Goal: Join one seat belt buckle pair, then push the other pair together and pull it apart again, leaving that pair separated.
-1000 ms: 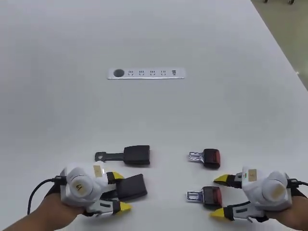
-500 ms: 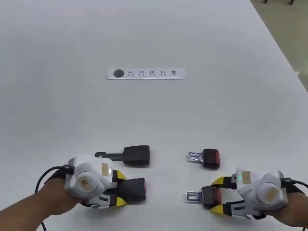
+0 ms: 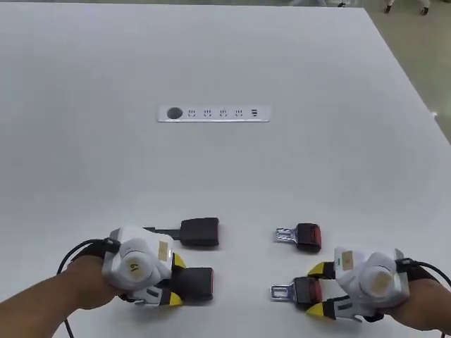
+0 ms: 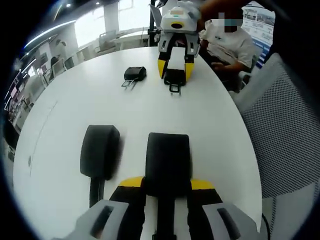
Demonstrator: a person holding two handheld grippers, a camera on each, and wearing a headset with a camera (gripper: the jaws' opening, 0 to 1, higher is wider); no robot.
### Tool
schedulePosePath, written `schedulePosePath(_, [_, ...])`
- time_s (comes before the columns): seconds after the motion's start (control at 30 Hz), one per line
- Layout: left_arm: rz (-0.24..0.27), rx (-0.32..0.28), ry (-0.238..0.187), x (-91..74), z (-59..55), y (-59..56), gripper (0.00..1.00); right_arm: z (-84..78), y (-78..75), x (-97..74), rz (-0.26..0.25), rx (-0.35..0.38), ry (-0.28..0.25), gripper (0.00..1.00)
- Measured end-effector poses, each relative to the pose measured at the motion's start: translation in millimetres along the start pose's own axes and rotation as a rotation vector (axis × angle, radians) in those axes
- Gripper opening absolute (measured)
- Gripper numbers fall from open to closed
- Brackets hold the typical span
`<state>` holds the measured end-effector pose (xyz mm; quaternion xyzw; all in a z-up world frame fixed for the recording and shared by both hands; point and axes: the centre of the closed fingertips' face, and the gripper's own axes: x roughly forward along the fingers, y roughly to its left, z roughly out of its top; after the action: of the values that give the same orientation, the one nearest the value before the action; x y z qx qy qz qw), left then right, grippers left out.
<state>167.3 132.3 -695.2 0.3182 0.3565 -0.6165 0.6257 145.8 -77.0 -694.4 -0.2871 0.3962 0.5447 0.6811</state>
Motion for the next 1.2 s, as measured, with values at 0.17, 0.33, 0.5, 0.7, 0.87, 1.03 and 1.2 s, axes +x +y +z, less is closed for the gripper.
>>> schedulePosePath(0.17, [-0.001, 0.002, 0.006, -0.6, 0.5, -1.5, 0.33, 2.0, -2.5, 3.9, -0.009, 0.006, 0.003, 0.33])
schedulePosePath(0.33, [0.001, -0.003, 0.011, -0.4, 1.3, -2.8, 0.32, 8.3, -2.5, 8.2, -0.013, 0.007, 0.004, 0.33])
schedulePosePath(0.5, [0.003, -0.013, 0.010, -0.4, 0.2, -3.4, 0.32, 15.5, -1.6, 14.7, -0.008, -0.003, 0.007, 0.33])
schedulePosePath(0.7, [0.004, -0.016, 0.013, -0.6, 0.4, -4.1, 0.32, 22.4, -3.1, 17.0, -0.006, -0.011, 0.006, 0.33])
schedulePosePath(0.87, [0.004, -0.017, 0.019, -0.9, 3.0, -5.6, 0.32, 33.5, -0.7, 23.6, -0.003, -0.016, 0.001, 0.33])
schedulePosePath(1.03, [0.006, -0.020, 0.019, -0.4, 1.7, -4.7, 0.32, 44.6, 1.9, 29.0, 0.001, -0.020, -0.007, 0.33])
schedulePosePath(1.2, [0.007, -0.021, 0.022, -0.1, 1.8, -4.5, 0.32, 52.6, 4.4, 39.0, 0.000, -0.031, 0.004, 0.33])
